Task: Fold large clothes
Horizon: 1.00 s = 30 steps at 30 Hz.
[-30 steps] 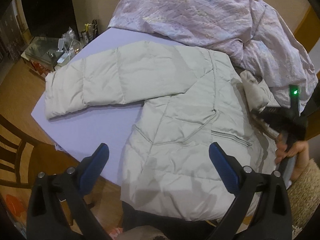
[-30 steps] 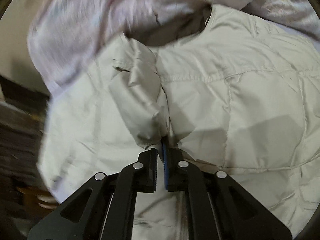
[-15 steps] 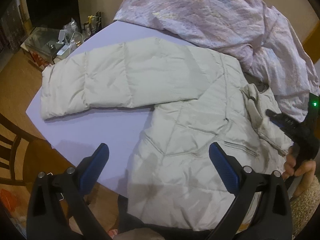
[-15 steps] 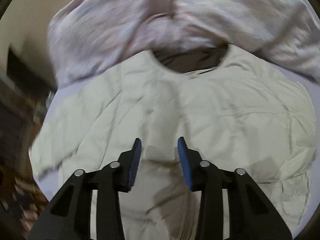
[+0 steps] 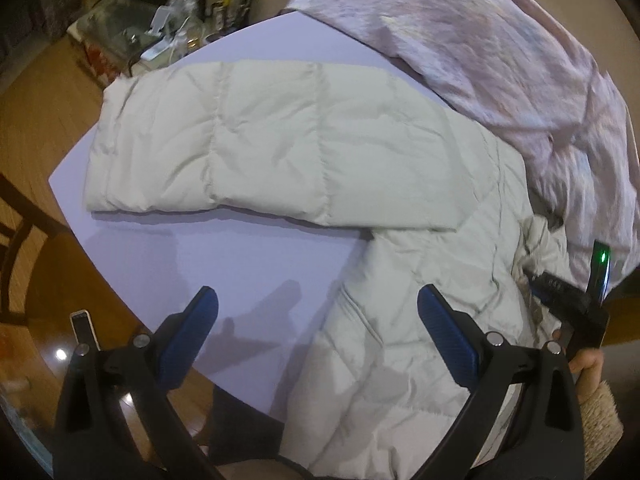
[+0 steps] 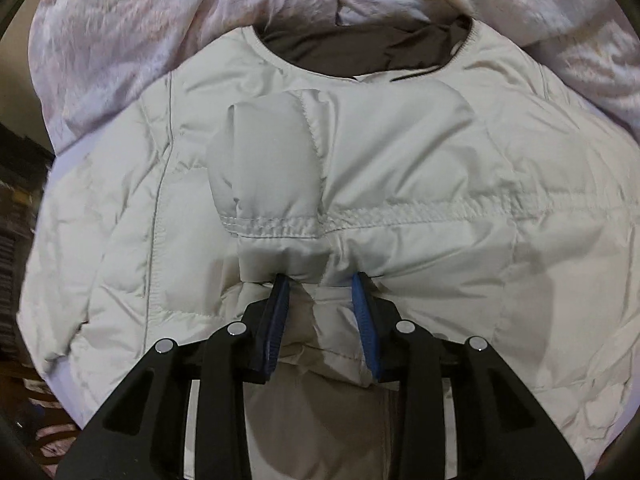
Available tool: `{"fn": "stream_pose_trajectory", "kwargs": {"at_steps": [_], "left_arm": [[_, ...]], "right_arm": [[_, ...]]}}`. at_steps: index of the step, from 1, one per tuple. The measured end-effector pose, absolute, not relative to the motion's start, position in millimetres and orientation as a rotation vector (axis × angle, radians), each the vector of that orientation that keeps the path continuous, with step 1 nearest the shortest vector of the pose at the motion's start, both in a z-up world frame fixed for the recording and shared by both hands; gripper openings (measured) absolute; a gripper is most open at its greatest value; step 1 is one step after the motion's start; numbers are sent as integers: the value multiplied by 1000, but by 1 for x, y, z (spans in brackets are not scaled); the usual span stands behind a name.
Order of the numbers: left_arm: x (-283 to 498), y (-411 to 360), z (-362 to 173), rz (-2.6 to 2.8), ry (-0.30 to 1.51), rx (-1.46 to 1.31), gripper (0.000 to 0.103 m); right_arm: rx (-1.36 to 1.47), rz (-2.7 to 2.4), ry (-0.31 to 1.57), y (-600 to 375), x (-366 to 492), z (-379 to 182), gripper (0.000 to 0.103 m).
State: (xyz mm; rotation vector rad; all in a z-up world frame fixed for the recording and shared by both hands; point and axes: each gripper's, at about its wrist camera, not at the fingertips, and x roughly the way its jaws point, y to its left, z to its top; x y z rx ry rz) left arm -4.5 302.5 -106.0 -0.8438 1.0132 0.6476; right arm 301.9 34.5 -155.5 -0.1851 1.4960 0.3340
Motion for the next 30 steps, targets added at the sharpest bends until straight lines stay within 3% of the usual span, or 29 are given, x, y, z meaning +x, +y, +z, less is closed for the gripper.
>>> {"fn": "stream_pose_trajectory", "kwargs": {"at_steps": [15, 17, 28, 30], "left_arm": [[-33, 375, -140, 826, 908, -1105, 92], [-38, 383, -146, 843, 889, -1152, 81], [-80, 411, -172, 953, 663, -1430, 65], [-84, 414, -173, 963, 634, -1460, 58]], "right_arm": [[-173, 349, 1519, 31, 307, -154, 36], [-171, 344, 1517, 32, 306, -155, 36], [-171, 344, 1512, 34, 305, -155, 36], [-175, 342, 1510, 35, 305, -155, 36]]}}
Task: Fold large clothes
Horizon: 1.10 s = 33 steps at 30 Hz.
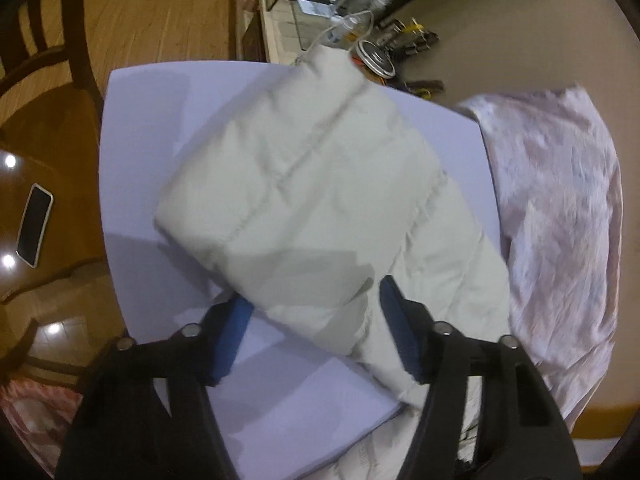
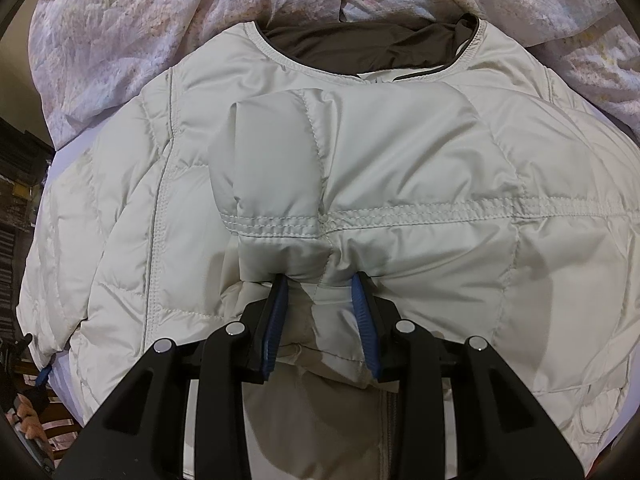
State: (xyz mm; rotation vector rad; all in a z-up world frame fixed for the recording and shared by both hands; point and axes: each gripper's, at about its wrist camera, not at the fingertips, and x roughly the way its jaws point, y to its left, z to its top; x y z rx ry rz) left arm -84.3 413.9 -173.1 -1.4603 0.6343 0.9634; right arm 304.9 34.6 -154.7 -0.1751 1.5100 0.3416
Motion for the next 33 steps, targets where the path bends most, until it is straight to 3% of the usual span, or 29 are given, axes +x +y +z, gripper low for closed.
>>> {"fn": "stream_pose_trajectory", "kwargs": {"at_steps": [3, 5, 8, 12, 21, 27, 33], "left_arm": [[-92, 420, -175, 985, 601, -1503, 40], [-96, 424, -177, 1005, 603, -1513, 20], [-93, 427, -171, 1003, 608, -1483, 7], [-82, 430, -145, 989, 614, -1369, 4], [-15, 410, -33, 798, 545, -985, 3], [51, 351, 31, 561, 524, -788, 3], [110, 277, 61, 339, 548, -645, 3]], "right_arm": [[-175, 341, 1506, 35, 305, -154, 36], [-175, 344, 1503, 35, 304, -154, 36], [-175, 347, 1498, 35, 304, -155, 36], [-182, 349, 1493, 35, 304, -155, 36], [-203, 360, 1461, 37, 296, -154, 36], [-85, 394, 1503, 18, 296, -142, 37], [53, 381, 1486, -24, 296, -114, 45]]}}
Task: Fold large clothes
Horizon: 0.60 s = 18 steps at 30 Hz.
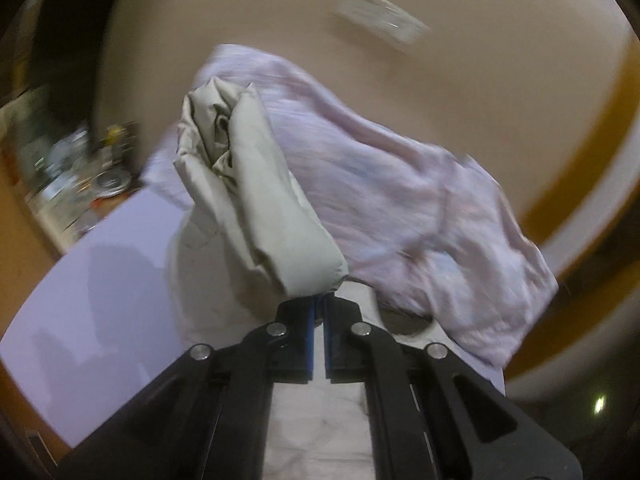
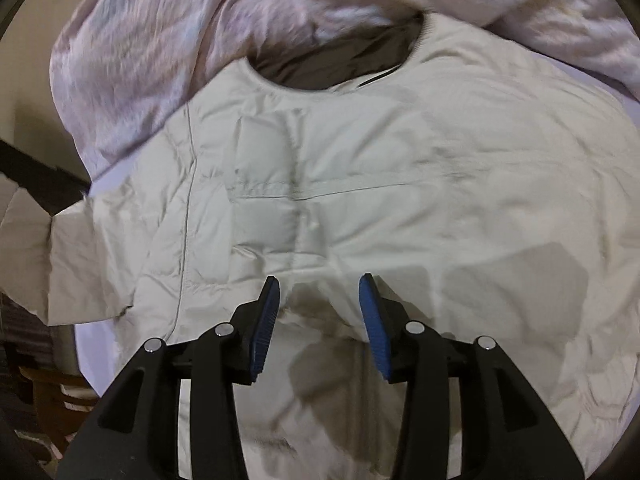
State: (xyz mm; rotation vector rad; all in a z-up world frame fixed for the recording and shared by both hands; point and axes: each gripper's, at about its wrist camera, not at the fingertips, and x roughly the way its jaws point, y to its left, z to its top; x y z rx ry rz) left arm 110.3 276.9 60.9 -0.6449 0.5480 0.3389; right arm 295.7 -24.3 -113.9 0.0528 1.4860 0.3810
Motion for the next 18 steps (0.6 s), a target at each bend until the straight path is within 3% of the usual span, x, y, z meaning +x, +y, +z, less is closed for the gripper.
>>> {"fn": "stream_pose_trajectory", "kwargs": {"at_steps": [7, 18], "left_arm": [[165, 197, 59, 136, 629, -547, 3], [221, 109, -3, -31, 838, -448, 3]], "right_arm": [[146, 276, 1435, -90, 293, -90, 50], [252, 129, 1423, -173, 280, -89, 50]]}}
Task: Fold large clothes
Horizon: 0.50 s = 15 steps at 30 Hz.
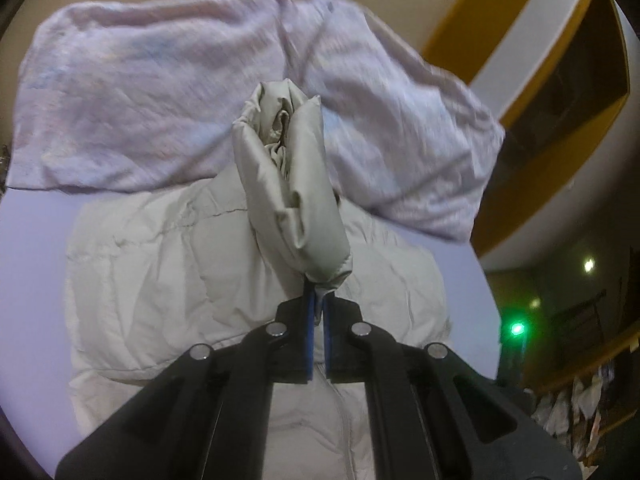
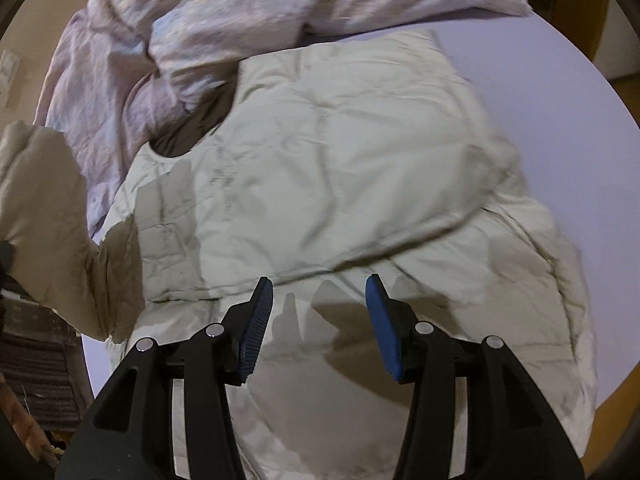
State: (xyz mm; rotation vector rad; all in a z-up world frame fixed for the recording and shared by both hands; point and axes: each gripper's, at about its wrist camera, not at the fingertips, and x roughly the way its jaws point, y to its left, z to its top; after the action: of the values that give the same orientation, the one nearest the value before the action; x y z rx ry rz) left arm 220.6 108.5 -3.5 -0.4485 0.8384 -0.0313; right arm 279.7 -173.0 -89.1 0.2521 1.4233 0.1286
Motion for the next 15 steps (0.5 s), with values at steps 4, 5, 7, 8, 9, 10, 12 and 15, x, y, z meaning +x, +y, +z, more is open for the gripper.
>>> {"fn": "stream_pose_trajectory", "kwargs": {"at_steps": [4, 5, 7, 8, 9, 10, 12, 15], "left_arm": [[231, 92, -24, -52, 903, -428, 4], [234, 88, -28, -55, 918, -423, 4], [241, 79, -36, -62, 951, -408, 4], [244, 75, -41, -68, 968, -399, 7], [247, 69, -46, -74, 991, -387, 9], [249, 66, -49, -84, 1002, -387, 12], [251, 58, -55, -117, 1028, -395, 22], [245, 55, -51, -107, 1009, -356, 59]], "right_arm": [[263, 103, 1419, -189, 272, -88, 50], [266, 96, 1418, -193, 271, -88, 50], [270, 87, 1417, -198, 269, -88, 50], [271, 84, 1416, -200, 268, -87, 50], [273, 80, 1415, -201, 267, -87, 50], [274, 79, 1414, -203, 266, -87, 50], [276, 76, 1410, -204, 267, -86, 50], [281, 86, 1399, -201, 268, -83, 50]]}}
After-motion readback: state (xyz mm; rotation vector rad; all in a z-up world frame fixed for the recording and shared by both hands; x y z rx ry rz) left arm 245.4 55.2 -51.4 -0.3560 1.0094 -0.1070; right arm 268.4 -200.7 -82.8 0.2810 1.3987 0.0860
